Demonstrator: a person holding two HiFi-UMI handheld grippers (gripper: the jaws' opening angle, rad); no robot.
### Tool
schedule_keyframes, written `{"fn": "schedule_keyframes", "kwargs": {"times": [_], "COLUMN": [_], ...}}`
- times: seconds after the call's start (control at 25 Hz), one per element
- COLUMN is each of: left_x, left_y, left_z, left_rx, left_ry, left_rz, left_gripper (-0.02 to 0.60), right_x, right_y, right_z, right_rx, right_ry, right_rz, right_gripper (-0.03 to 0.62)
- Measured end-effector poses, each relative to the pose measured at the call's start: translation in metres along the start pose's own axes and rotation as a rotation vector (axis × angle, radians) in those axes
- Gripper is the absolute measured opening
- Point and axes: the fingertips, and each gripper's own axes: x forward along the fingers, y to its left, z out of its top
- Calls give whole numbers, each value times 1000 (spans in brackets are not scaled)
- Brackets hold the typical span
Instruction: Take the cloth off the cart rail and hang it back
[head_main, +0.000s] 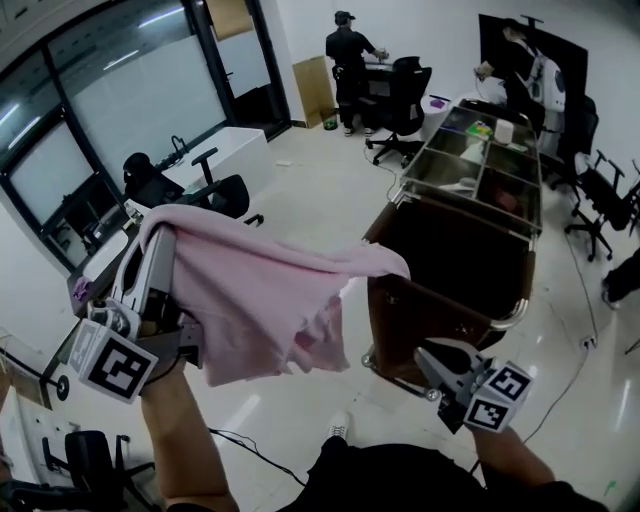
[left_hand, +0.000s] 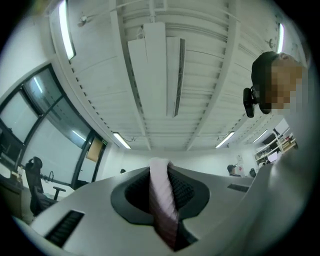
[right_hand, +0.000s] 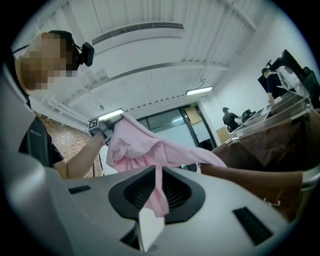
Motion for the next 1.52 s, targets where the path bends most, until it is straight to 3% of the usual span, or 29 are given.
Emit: {"fn": "schedule_keyframes", "kwargs": {"times": [0.24, 0.48, 0.64, 1.16, 1.32, 1.52], "left_x": [-38, -59, -74, -166, -164, -139], "left_y": [9, 13, 37, 112, 112, 93], "left_z": [51, 93, 116, 150, 134, 48], "left_rx": [75, 120, 119, 116, 122, 103], "left_ry": [-62, -133, -155, -182, -117, 80], "left_rz": [89, 60, 54, 148, 124, 52], "left_gripper": [54, 54, 54, 54, 54, 55], "right_x": [2, 10, 21, 52, 62, 71], "right_y": [8, 20, 37, 87, 97, 107], "right_z": [-1, 3, 10, -11, -10, -12], "right_rx": [16, -12, -8, -40, -48, -54], "right_ry": [13, 4, -40, -5, -7, -2], "right_rz": [21, -29, -67, -89, -75, -65], "right_gripper": [63, 63, 63, 63, 63, 63]}}
